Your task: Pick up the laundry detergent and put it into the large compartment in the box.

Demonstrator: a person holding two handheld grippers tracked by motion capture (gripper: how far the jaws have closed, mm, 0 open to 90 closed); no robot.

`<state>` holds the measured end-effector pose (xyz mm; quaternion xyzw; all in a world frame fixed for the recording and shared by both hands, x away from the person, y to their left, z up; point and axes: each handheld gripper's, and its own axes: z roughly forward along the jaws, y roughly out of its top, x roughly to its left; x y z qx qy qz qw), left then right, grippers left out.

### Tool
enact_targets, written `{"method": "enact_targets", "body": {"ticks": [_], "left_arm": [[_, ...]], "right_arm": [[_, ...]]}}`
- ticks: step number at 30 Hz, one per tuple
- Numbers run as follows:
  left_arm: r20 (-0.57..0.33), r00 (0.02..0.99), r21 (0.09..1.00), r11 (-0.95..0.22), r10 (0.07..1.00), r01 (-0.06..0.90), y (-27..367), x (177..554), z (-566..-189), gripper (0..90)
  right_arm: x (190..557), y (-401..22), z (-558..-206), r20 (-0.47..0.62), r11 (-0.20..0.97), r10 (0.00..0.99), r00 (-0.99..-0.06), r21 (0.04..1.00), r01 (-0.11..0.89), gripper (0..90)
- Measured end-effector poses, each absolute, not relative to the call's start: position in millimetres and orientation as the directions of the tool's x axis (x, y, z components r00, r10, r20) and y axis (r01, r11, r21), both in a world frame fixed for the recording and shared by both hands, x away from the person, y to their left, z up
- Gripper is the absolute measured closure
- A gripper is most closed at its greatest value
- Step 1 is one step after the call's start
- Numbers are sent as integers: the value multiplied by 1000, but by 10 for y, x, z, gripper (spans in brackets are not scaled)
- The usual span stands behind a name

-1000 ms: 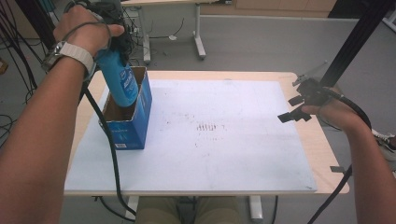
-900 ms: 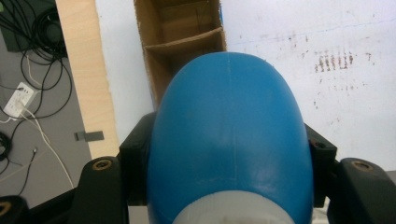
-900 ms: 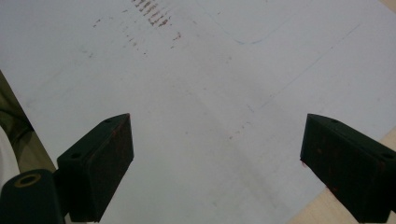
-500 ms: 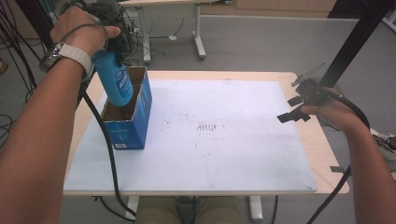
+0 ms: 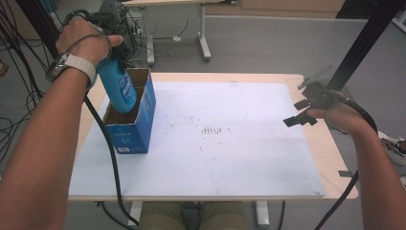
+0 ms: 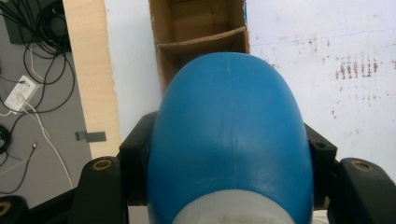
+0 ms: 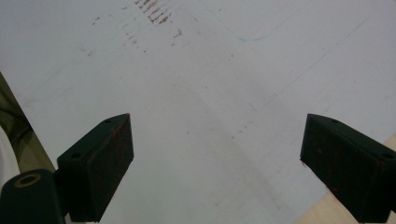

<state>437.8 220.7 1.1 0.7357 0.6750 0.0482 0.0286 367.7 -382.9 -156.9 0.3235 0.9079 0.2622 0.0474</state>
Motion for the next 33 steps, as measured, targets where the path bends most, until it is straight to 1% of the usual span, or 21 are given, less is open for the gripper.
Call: {"method": "enact_targets", "body": {"ticks": [15, 23, 33], "left_arm": [[44, 86, 83, -90, 995, 992, 2214, 4461, -329, 381], [50, 82, 83, -86, 995, 993, 2205, 4486, -552, 381], [53, 86, 90, -90, 995, 992, 2207, 4502, -736, 381]], "right_arm": [[3672, -3838, -1613, 84, 654, 618, -781, 497, 571, 98], [3661, -3879, -1639, 89, 647, 626, -775, 496, 580, 98], [3667, -3888, -1674, 95, 642, 631, -770, 493, 587, 98]]}}
